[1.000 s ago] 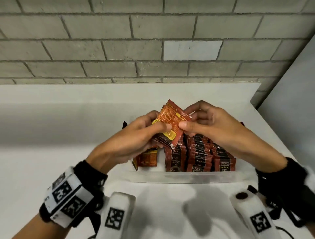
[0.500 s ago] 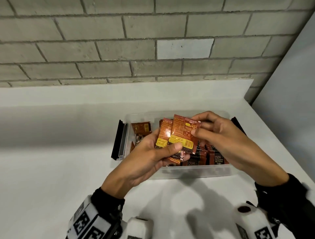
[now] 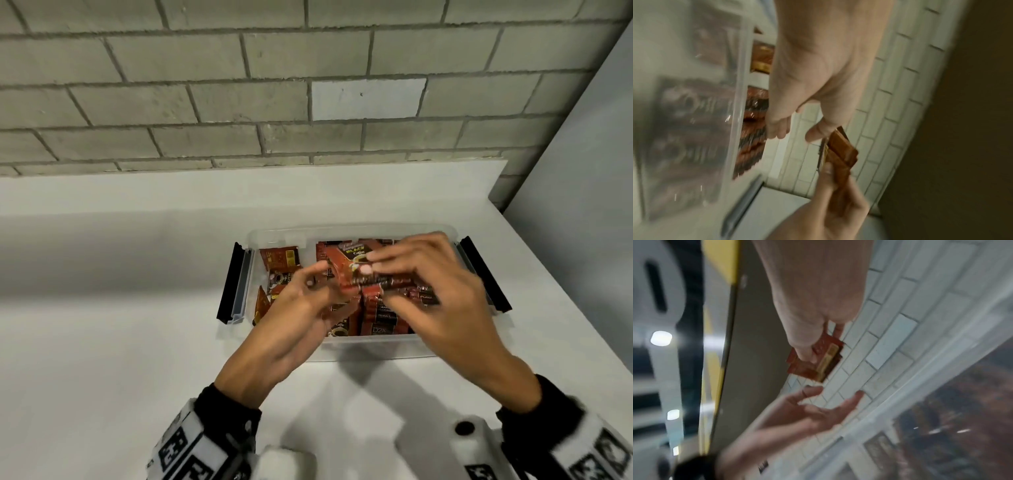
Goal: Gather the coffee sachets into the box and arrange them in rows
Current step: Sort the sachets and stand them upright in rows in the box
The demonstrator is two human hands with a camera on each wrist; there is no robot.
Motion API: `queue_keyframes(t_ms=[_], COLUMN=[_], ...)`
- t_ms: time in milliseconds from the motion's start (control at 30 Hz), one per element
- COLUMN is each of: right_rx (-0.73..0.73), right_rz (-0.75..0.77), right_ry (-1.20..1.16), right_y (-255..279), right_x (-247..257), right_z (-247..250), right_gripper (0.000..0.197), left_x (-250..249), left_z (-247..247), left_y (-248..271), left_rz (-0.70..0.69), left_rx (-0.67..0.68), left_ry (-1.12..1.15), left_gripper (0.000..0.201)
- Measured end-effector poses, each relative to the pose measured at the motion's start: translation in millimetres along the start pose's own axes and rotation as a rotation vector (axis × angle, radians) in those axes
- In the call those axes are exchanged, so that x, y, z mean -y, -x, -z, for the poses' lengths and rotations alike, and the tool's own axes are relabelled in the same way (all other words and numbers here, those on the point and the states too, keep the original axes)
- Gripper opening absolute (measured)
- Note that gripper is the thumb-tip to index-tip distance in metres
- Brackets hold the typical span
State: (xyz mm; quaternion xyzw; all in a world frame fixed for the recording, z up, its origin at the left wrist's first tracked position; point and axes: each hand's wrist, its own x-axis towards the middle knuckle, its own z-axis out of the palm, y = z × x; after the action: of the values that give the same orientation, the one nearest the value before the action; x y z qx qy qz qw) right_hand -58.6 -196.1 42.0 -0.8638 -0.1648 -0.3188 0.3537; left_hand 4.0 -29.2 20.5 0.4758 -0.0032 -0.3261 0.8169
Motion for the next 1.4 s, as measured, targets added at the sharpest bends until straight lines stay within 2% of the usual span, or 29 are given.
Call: queue_keyframes(t_ms=[67, 133, 267, 333, 400, 500, 567, 700, 767, 833, 933, 1100, 1200, 1300, 1400], right_rx=[-0.036, -0.061, -0.054, -0.019, 0.03, 0.105, 0.107, -0.08, -0.119, -0.062, -0.024, -0.238, -0.301, -0.246, -0.079], right_rz=[0.203, 0.272, 0.291, 0.285, 0.264, 0.222, 0.112, -0.244, -0.444, -0.579, -0.658, -0.848, -0.941, -0.977, -1.017], right_ry=[0.148, 0.183, 0.188, 0.207, 0.205, 0.173, 0.055, -0.228, -0.396, -0.548, -0.71, -0.969, -1.096, -1.162, -1.058], right_y=[8, 14, 21, 22, 23, 24, 25, 21, 16, 12, 9, 7, 6, 7, 11], right_x=[-8, -14, -14, -16, -18, -20, -17, -8, -7, -8, -7, -22, -26, -22, -16], right_z=[-9, -17, -23, -25, -23, -18, -16, -17, -16, -12, -6, 6, 12, 13, 7], right_gripper=[0.007, 0.009, 0.032, 0.025, 0.014, 0.04, 0.044, 0.026, 0.037, 0.043, 0.035, 0.033, 0.027, 0.037, 0.034], left_x=[2, 3, 6, 8, 8, 9, 9, 9, 9, 8, 5, 5, 7, 11, 13], left_z=[-1, -5, -14, -14, -14, -12, -11, -11, -12, -13, -12, -6, -6, -8, -9], left_y=[1, 4, 5, 5, 6, 5, 5, 8, 10, 12, 11, 8, 6, 4, 1], left_rz=[0.07, 0.118, 0.114, 0.088, 0.062, 0.01, -0.042, -0.094, -0.117, -0.134, -0.143, -0.151, -0.147, -0.13, -0.112], left_rx=[0.053, 0.132, 0.21, 0.225, 0.242, 0.198, 0.163, 0.12, 0.122, 0.126, 0.109, 0.022, -0.03, -0.092, -0.128], left_ry=[0.128, 0.186, 0.275, 0.286, 0.282, 0.256, 0.22, 0.107, 0.068, 0.04, 0.011, 0.005, -0.021, -0.013, 0.009], left_gripper=[0.037, 0.05, 0.082, 0.087, 0.07, 0.041, 0.033, 0.022, 0.02, 0.022, 0.025, 0.031, 0.035, 0.038, 0.039])
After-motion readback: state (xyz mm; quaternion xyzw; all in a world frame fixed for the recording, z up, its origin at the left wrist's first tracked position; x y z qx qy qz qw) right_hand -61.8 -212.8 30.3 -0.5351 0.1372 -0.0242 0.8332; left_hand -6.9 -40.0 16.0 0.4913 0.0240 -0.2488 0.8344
